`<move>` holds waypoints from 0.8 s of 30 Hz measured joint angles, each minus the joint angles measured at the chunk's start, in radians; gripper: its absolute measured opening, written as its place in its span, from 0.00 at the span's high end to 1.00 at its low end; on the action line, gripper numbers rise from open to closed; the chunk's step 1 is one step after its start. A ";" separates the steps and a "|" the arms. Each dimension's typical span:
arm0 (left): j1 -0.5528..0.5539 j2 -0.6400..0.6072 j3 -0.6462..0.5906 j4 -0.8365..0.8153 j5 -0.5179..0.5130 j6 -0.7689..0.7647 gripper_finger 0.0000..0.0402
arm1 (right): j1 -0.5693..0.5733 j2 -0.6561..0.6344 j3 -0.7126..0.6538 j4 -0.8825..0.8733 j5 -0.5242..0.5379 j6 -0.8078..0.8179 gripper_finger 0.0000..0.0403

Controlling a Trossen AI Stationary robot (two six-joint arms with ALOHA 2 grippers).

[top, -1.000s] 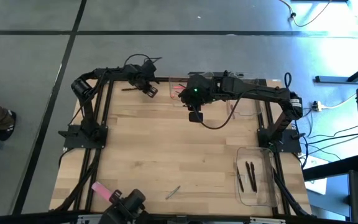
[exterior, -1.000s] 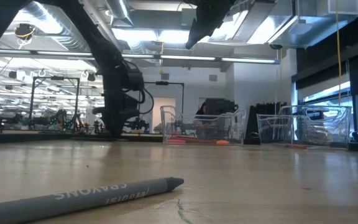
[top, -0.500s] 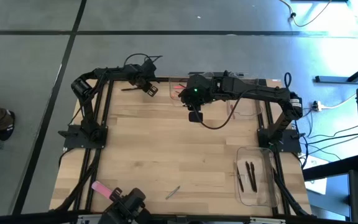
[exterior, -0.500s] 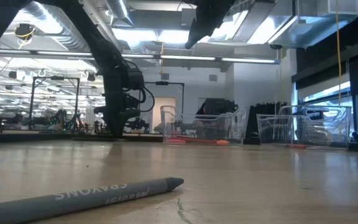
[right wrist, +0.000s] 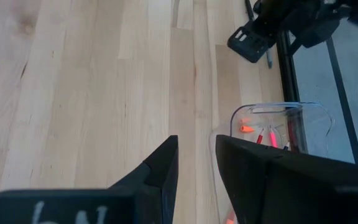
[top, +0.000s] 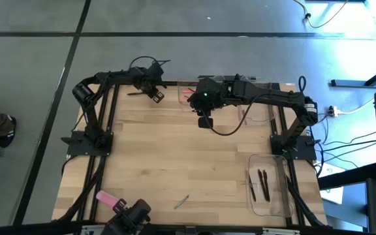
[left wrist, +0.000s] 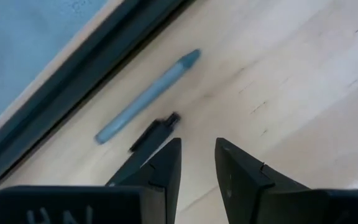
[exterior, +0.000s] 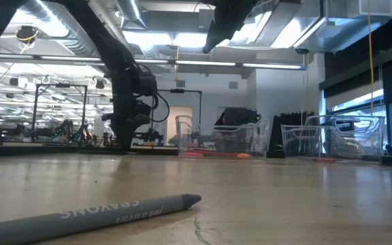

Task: Sort crayons/erasers/pens/pencils in bins
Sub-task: Put the black pen into the bottom right transparent bin

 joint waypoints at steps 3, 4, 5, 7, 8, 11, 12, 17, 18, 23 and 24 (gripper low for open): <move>0.017 -0.032 0.000 -0.016 -0.014 0.000 0.78 | 0.000 0.000 0.000 0.000 0.000 0.000 0.72; 0.025 -0.042 0.000 -0.025 -0.023 0.000 0.78 | 0.000 0.000 0.000 0.000 0.000 0.000 0.72; 0.032 -0.052 0.000 -0.034 -0.031 -0.001 0.78 | 0.000 0.000 0.000 0.000 0.000 0.000 0.72; 0.050 -0.060 0.000 -0.061 -0.035 -0.001 0.78 | 0.000 0.000 0.000 0.001 0.000 0.000 0.72; 0.058 -0.062 0.000 -0.083 -0.035 -0.001 0.78 | 0.000 0.000 0.000 0.001 0.000 0.000 0.72; 0.086 -0.063 0.000 -0.132 -0.035 0.030 0.78 | 0.000 0.000 0.000 0.003 0.000 0.000 0.72; 0.095 -0.063 0.000 -0.143 -0.035 0.052 0.78 | 0.000 0.000 0.000 0.004 0.000 0.000 0.72; 0.133 -0.063 0.000 -0.141 -0.004 0.123 0.78 | 0.000 0.000 0.000 0.005 0.000 0.000 0.72; 0.139 -0.063 0.000 -0.140 0.012 0.131 0.78 | 0.000 0.000 0.000 0.005 0.000 0.000 0.72; 0.162 -0.041 0.000 -0.134 0.041 0.140 0.78 | 0.000 0.000 0.000 0.005 0.000 0.000 0.72; 0.164 -0.034 0.000 -0.129 0.041 0.140 0.78 | 0.000 0.000 0.000 0.005 0.000 0.000 0.72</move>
